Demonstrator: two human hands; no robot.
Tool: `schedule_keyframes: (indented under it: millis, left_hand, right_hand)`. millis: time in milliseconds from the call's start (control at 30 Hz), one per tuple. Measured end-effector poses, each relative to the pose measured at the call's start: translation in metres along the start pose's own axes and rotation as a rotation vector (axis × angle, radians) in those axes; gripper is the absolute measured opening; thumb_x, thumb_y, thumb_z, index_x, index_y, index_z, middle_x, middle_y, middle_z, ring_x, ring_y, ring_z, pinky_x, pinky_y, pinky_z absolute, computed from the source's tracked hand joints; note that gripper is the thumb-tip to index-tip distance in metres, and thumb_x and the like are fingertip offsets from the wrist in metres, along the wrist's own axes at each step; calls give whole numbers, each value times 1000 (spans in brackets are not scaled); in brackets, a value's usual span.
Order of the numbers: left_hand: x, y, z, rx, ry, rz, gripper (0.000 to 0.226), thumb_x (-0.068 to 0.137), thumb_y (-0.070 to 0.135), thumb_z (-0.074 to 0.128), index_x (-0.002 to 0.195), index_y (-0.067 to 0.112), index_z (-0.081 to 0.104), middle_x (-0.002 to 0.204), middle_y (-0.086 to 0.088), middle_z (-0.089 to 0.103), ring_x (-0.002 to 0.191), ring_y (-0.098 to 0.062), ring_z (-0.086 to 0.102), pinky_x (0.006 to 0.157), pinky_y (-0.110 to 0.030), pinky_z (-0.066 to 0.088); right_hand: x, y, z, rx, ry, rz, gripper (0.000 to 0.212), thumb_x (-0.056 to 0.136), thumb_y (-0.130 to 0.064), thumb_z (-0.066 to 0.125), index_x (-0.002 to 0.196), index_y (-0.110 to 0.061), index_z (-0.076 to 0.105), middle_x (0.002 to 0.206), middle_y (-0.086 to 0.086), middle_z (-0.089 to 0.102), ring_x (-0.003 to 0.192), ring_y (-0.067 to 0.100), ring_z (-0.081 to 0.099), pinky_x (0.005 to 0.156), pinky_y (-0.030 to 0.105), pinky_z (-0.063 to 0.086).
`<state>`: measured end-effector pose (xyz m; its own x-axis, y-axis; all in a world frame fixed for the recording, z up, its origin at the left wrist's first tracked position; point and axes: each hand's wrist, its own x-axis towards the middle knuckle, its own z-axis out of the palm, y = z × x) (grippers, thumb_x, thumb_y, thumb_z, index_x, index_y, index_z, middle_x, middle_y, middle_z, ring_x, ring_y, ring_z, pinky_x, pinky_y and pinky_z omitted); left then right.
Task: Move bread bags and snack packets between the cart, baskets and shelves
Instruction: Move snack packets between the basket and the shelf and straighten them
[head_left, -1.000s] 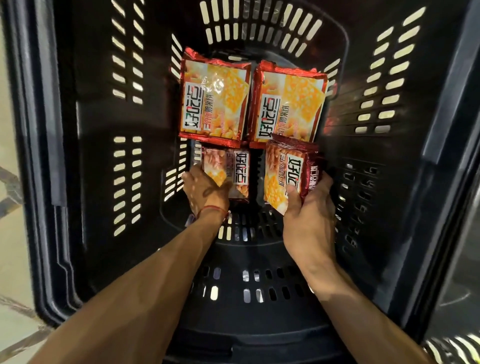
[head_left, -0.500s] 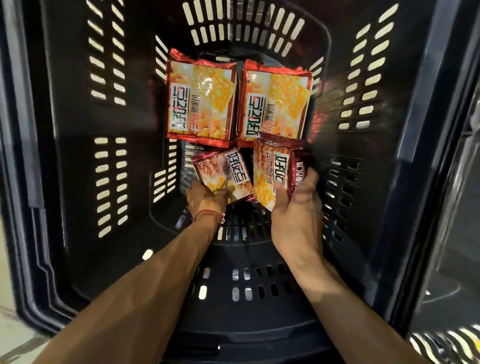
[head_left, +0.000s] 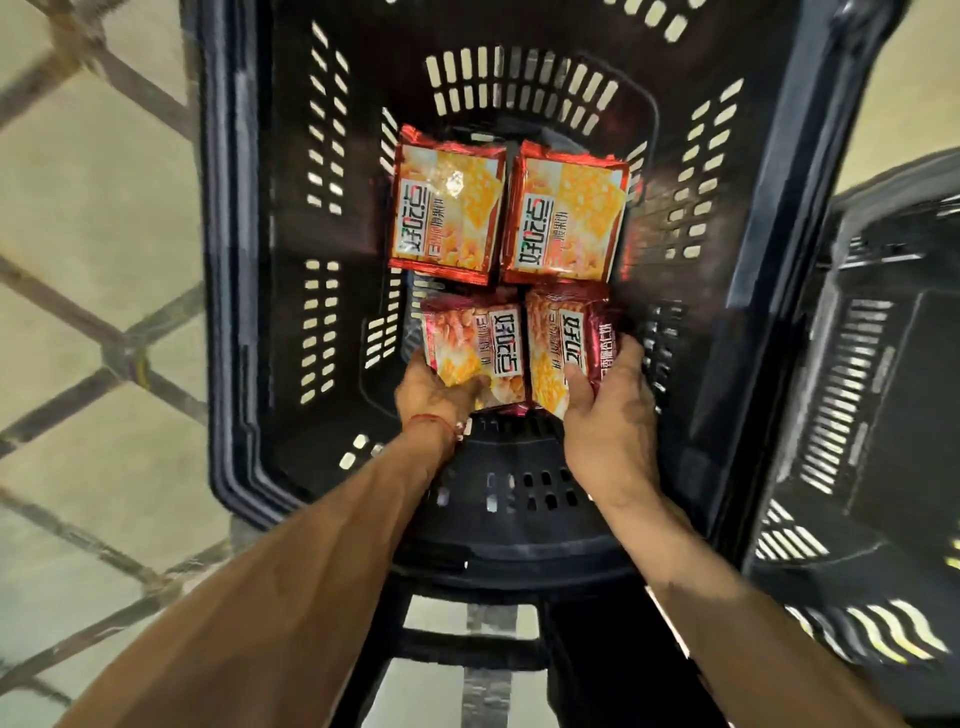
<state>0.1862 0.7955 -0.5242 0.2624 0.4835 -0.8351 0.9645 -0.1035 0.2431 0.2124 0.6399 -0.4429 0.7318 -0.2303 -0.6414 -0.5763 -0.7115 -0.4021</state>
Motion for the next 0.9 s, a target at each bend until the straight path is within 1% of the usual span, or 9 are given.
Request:
schedule_keyframes:
  millis: [67,167,267,300,367,433,533,733,900]
  left_hand:
    - [-30,9,-18,19,-8,16,59,77,22,90,126,12,60,120,-5,71,113,-21,67,103,-30,51]
    - [-80,20,-49,12,-1,29,58,76,25,91,123,10,60,113,-3,70,108,-21,67,96,-30,53]
    - [-142,32,-83,-47,-5,59,52,79,21,89,119,7,59,103,2,62,96,-17,61,83,-23,47]
    - [-164,36,-96,-63,-20,75,50,79,20,89,118,7,59,102,2,61,95,-15,59,80,-21,45]
    - [-206,44,-120,-96,-52,95,60,71,29,92,117,7,61,107,3,68,98,-17,66,83,-26,51]
    - [-246,51,-142,-115,-72,135,73,59,40,92,119,10,64,110,-3,74,101,-23,72,91,-39,59]
    - [-294,59,-170,-142,-122,193,67,66,32,93,121,10,64,111,-6,75,102,-24,73,92,-43,60]
    - [-364,76,-216,-67,-270,383,75,62,52,88,125,20,61,116,2,74,104,-20,73,95,-48,59]
    - [-402,77,-243,9,-432,582,61,82,39,86,132,19,59,121,3,73,110,-16,70,99,-41,55]
  right_hand:
    - [-22,-12,-23,-21,-28,-1,59,108,-30,53,158,-8,32,149,15,55,133,34,54,110,43,45]
    - [-61,-34,-69,-43,-68,13,66,109,-36,49,163,-8,23,161,14,42,144,34,43,113,39,37]
    - [-104,-50,-122,-12,-45,5,57,108,-33,51,156,-7,34,146,12,55,129,31,55,89,29,39]
    - [-119,-55,-139,9,-37,5,55,108,-34,52,154,-8,36,141,11,58,124,30,57,88,27,40]
    - [-147,-63,-173,61,-20,1,56,107,-38,53,152,-9,38,137,13,61,122,32,60,98,38,49]
    - [-177,-69,-206,114,-5,-17,48,106,-35,55,146,-11,42,128,10,66,113,31,65,96,47,54]
    - [-220,-76,-250,228,26,-31,35,106,-27,59,136,-12,49,116,7,68,103,27,67,94,48,56]
    - [-305,-74,-301,421,86,-42,28,106,-28,59,131,-27,45,122,-2,68,114,18,68,101,45,57]
    - [-378,-63,-297,581,233,-9,26,106,-26,60,129,-31,49,118,-12,69,112,8,68,101,44,57]
